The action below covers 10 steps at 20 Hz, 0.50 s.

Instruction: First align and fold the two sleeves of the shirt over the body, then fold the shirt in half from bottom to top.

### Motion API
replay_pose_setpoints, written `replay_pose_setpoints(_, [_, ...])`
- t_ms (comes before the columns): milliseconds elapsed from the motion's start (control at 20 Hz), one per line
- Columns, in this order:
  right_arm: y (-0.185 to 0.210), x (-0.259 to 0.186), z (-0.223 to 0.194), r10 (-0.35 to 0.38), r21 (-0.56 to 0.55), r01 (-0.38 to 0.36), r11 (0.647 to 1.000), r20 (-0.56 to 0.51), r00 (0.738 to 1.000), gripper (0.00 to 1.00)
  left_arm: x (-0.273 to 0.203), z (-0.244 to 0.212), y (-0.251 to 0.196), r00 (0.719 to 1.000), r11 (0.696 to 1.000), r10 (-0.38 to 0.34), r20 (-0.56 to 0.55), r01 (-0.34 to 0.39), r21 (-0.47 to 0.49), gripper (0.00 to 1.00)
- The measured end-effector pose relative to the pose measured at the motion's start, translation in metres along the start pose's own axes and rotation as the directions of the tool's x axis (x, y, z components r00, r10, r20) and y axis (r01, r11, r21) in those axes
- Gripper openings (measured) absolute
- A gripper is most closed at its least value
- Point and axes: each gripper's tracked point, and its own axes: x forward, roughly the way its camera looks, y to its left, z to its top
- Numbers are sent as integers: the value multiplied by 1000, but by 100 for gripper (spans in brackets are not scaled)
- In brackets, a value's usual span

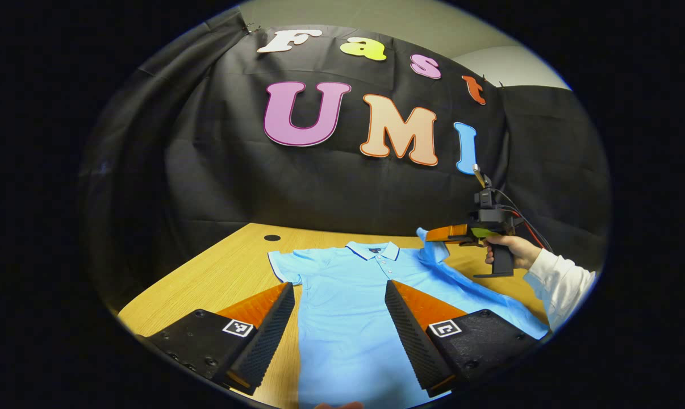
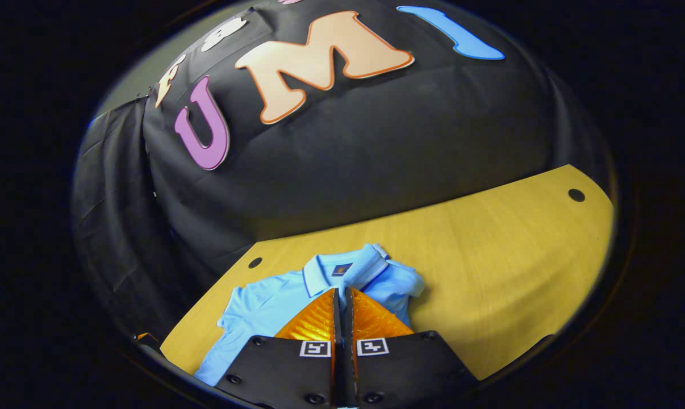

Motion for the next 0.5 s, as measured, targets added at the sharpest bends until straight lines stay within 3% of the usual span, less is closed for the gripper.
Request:
replay_pose_setpoints(250, [38, 25, -63, 82, -18, -85, 996, -120, 989, 2, 0, -1, 1, 1000, 1000, 2, 3, -2, 2, 95])
replay_pose_setpoints(450, [40, 24, -62, 127, 11, -127, 992, -151, 980, 3, -1, 4, -1, 1000, 1000, -3, 10, 3, 5, 95])
replay_pose_setpoints(500, [39, 23, -60, 134, 10, -134, 991, -154, 979, 22, -2, 4, 0, 1000, 1000, -2, 12, 2, 3, 95])
